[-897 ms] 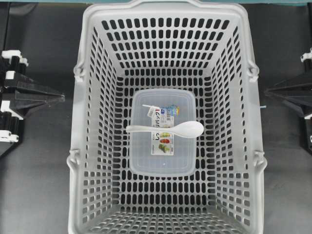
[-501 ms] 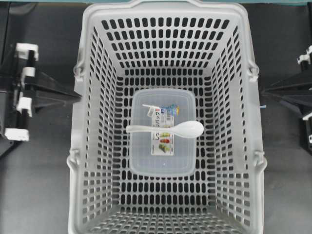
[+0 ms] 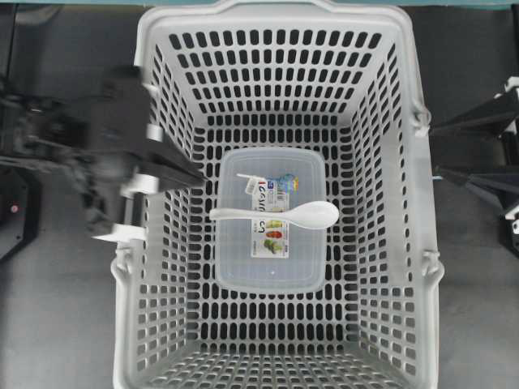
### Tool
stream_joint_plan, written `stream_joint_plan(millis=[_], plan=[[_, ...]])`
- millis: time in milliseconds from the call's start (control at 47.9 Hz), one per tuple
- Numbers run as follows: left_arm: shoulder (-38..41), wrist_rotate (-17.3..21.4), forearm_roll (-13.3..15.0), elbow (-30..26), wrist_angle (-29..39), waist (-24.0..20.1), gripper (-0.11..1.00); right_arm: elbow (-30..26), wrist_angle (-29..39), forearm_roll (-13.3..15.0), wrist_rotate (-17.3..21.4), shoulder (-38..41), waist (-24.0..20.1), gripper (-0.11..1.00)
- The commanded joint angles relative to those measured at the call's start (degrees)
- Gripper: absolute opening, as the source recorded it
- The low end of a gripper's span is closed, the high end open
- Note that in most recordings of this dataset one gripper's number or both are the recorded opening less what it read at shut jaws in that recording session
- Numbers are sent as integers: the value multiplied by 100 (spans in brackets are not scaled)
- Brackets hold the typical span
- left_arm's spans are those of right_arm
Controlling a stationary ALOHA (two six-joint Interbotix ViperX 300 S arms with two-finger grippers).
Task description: Pick up the chinese spoon from the shopping basket with the left arm.
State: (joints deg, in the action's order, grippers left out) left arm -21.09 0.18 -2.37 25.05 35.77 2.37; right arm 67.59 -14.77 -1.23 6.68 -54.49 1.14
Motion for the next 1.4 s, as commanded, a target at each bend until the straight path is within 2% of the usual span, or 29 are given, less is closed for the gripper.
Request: stream_joint_plan(millis=[0, 125, 167, 230, 396, 459, 501, 793, 1377], plan=[[352, 18, -26, -431, 97, 26, 0, -97, -53, -18, -9, 44, 0, 65], [870, -9, -18, -712, 132, 70, 1, -105, -149, -18, -35, 9, 9, 67], [1011, -44, -26, -773, 158, 79, 7, -97, -149, -18, -35, 9, 9, 67], [1230, -53, -18, -870, 264, 79, 21, -97, -141, -18, -35, 9, 9, 66], [1942, -62, -18, -1274, 694, 79, 72, -97, -167, -18, -26, 26, 0, 66], [2197, -18, -18, -1415, 756, 97, 85, -97, -167, -18, -26, 26, 9, 66], [2408, -18, -26, -1503, 765, 105, 89, -97, -167, -18, -18, 26, 9, 66], [3023, -62, -18, -1731, 738, 105, 84, -88, -167, -18, -9, 26, 9, 66], [3366, -79, -26, -1318, 360, 149, 83, -62, -141, -18, -9, 26, 9, 66]])
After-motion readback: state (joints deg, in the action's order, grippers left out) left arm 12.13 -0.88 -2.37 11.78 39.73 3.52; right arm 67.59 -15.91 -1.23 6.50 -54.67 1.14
